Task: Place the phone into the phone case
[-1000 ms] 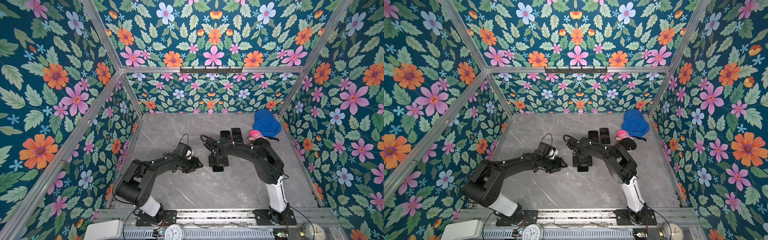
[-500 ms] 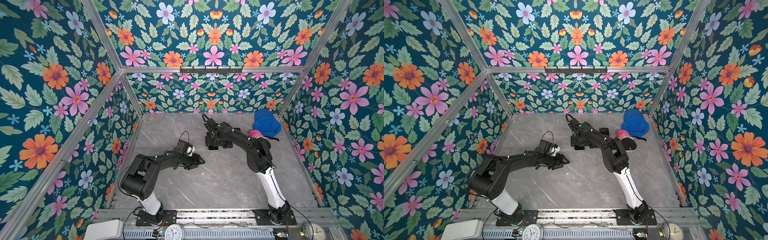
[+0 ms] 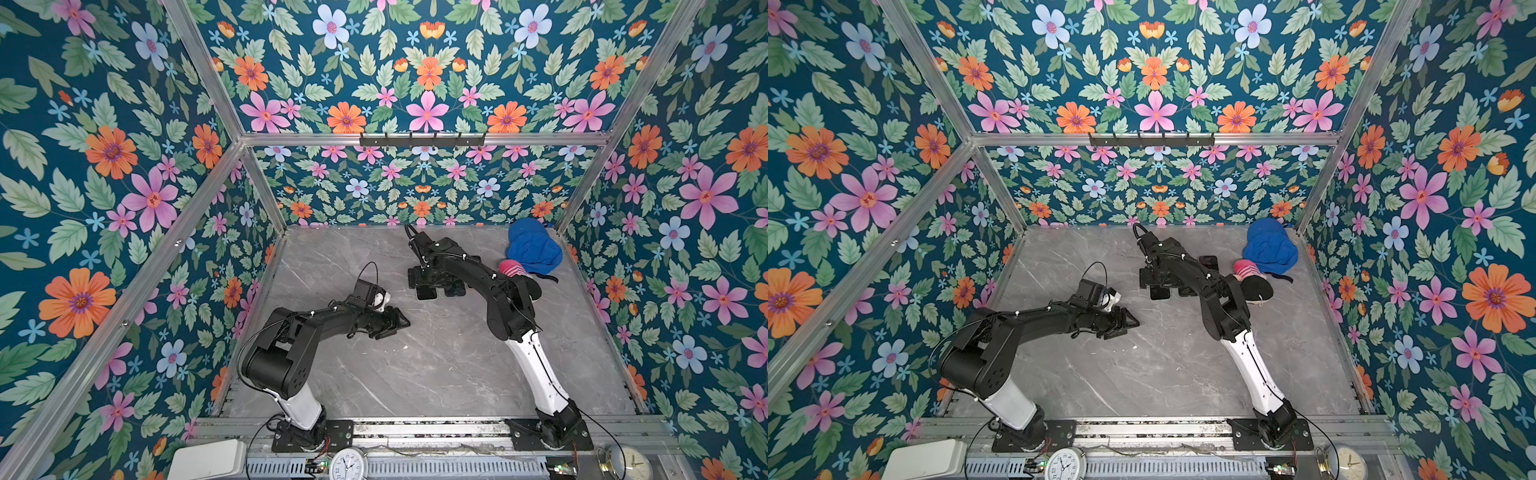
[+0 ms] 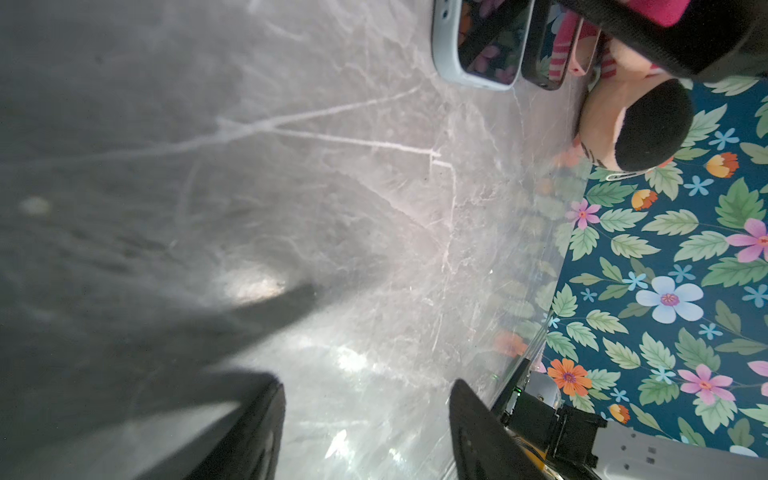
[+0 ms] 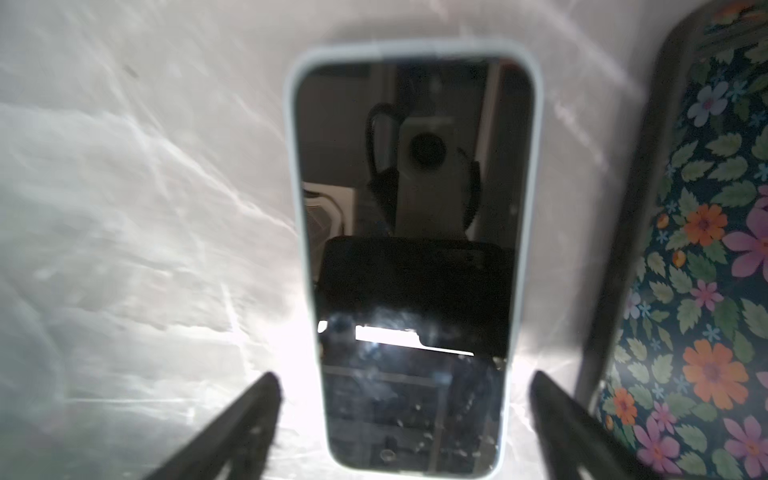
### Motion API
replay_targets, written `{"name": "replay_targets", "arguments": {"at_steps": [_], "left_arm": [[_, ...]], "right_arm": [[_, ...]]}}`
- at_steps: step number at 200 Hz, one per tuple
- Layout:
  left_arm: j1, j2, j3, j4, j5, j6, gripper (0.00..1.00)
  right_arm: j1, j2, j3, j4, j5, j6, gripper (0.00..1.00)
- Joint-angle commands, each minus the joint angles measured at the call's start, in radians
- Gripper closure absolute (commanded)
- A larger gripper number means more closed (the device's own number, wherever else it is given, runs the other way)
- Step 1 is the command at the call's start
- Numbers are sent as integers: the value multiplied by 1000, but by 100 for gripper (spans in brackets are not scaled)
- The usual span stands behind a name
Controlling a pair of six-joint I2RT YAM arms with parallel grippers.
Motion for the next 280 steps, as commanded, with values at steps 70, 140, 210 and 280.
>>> {"name": "replay_targets", "arguments": {"at_steps": [70, 140, 210, 280], "left_arm": [[7, -154, 99, -238, -349, 187, 27], [-10, -599, -200, 160, -952, 484, 0], [309, -402, -520, 851, -774, 641, 1], [443, -225, -457, 1047, -615, 661, 0]], "right_arm": [[31, -525, -498, 246, 94, -88, 2], [-119, -1307, -1680, 1341, 256, -521, 8], [-530, -1506, -2069, 1604, 179, -540, 16], [-565, -1298, -2003, 1703, 133, -544, 1]]}}
